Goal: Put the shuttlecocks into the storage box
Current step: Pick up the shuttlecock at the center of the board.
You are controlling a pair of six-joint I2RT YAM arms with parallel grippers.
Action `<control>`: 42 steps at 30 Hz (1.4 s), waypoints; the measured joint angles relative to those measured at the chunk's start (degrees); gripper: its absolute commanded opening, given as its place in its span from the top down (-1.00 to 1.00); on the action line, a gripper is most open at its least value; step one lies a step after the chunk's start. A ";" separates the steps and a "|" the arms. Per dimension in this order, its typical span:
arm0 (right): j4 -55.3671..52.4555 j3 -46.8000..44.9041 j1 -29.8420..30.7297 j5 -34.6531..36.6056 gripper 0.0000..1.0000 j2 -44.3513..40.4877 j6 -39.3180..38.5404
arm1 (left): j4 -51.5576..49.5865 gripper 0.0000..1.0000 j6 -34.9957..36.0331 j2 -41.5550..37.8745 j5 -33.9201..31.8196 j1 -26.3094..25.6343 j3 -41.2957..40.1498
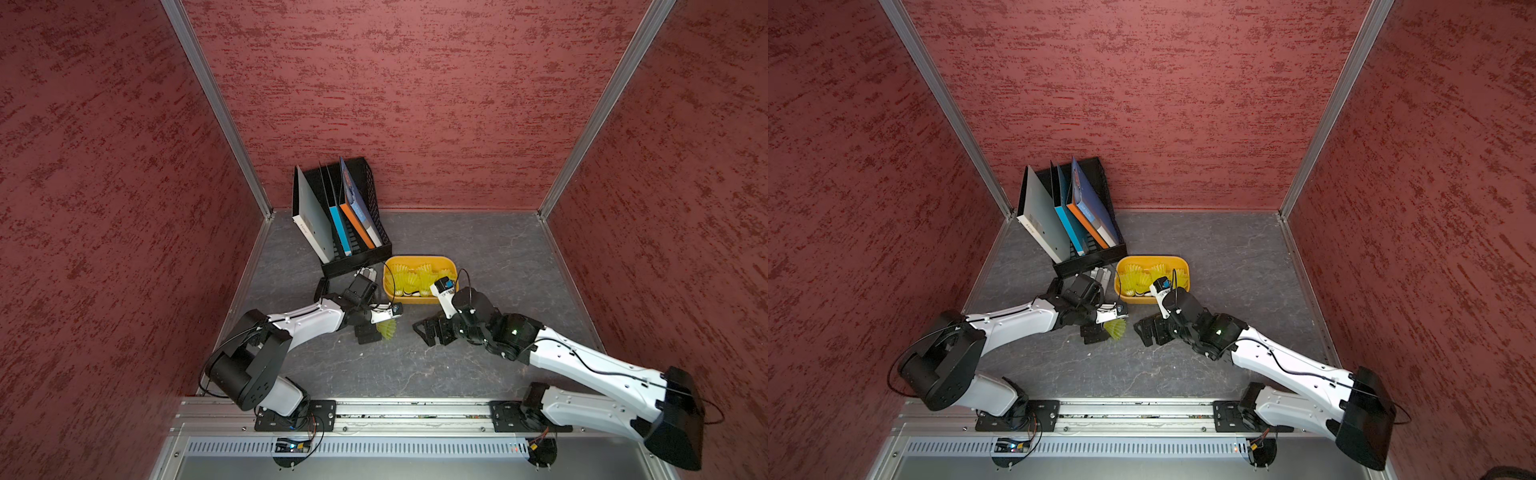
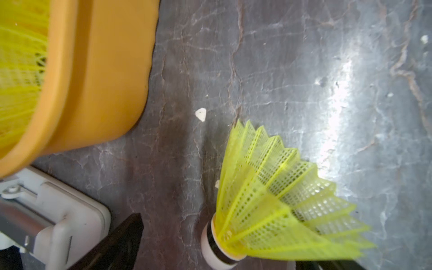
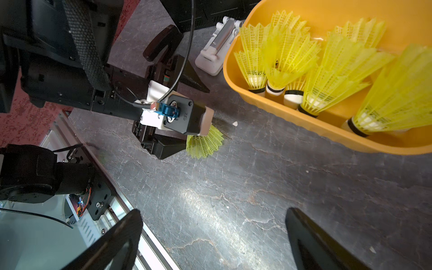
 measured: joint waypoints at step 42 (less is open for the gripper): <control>-2.21 0.00 -1.33 0.63 -0.96 -3.89 0.87 | -2.97 0.24 -5.05 3.67 4.66 1.49 3.32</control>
